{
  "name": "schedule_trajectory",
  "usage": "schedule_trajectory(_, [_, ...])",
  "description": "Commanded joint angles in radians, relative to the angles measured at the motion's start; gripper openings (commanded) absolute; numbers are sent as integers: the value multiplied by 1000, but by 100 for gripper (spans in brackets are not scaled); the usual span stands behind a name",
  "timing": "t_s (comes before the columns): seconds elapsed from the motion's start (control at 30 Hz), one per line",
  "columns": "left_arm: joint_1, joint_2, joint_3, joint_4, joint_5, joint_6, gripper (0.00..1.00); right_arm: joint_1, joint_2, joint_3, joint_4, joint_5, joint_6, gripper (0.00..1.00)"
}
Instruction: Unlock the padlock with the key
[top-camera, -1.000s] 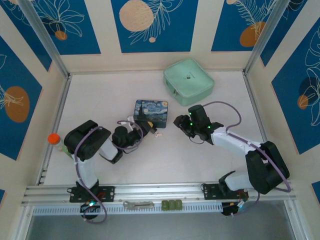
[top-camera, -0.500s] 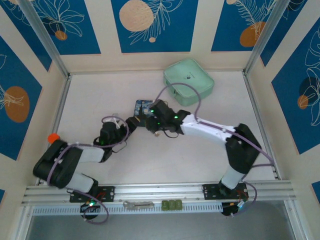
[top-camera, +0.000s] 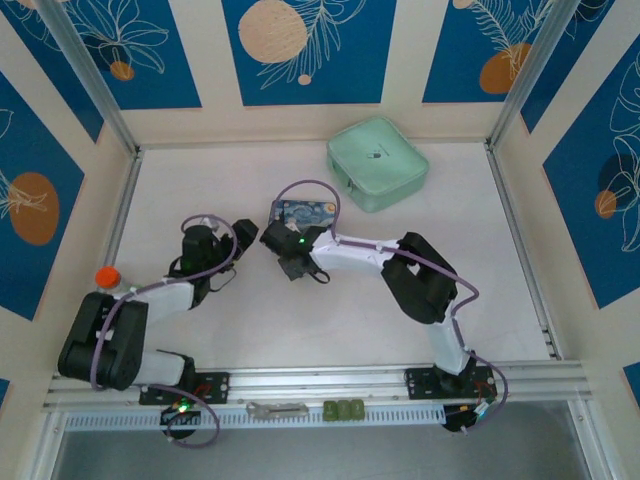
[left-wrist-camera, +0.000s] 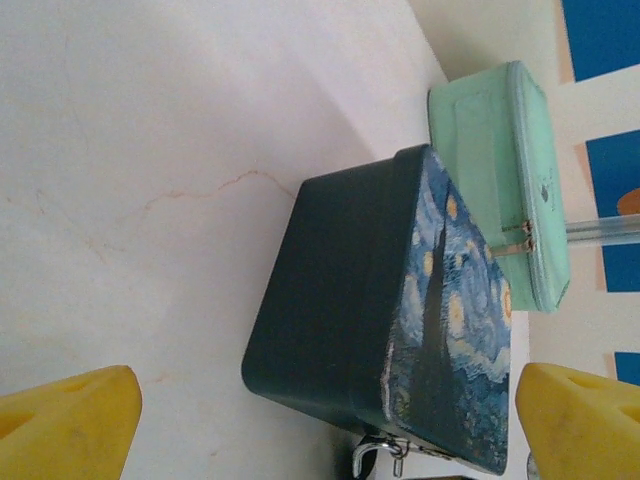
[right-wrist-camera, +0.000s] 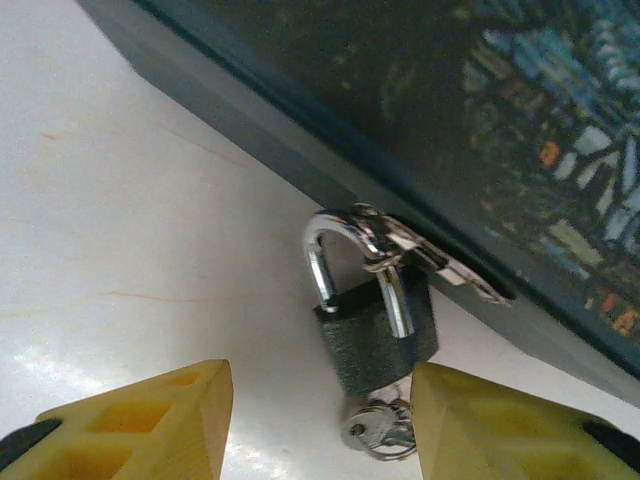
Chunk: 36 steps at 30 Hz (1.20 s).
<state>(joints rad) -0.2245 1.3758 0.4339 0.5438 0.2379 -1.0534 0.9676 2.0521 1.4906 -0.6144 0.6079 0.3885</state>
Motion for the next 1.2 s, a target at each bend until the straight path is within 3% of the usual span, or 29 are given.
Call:
schedule_trajectory(0.0, [7,37,-13,80,51,-27,95,-2,24,12,1,79,-35,51])
schedule_trajectory(0.3, [8,84,-23,156,80,-55,93,-5,61,-15,151,113,-109,46])
schedule_trajectory(0.43, [7,89,-24,166,85,-56,92,-19,71,-22,151,103,-102,30])
schedule_trajectory(0.5, [8,91,-25,171,87,-58,92,-21,67,-28,138,101,-98,31])
schedule_trajectory(0.67, [7,95,-20,173,90,-57,92,-18,33,-82,130,83,-81,43])
schedule_trajectory(0.83, [5,101,-14,179,92,-60,91,-20,29,-115,149,79,-63,43])
schedule_trajectory(1.17, [6,84,-6,159,102,-37,91,-38,22,-116,201,36,-97,10])
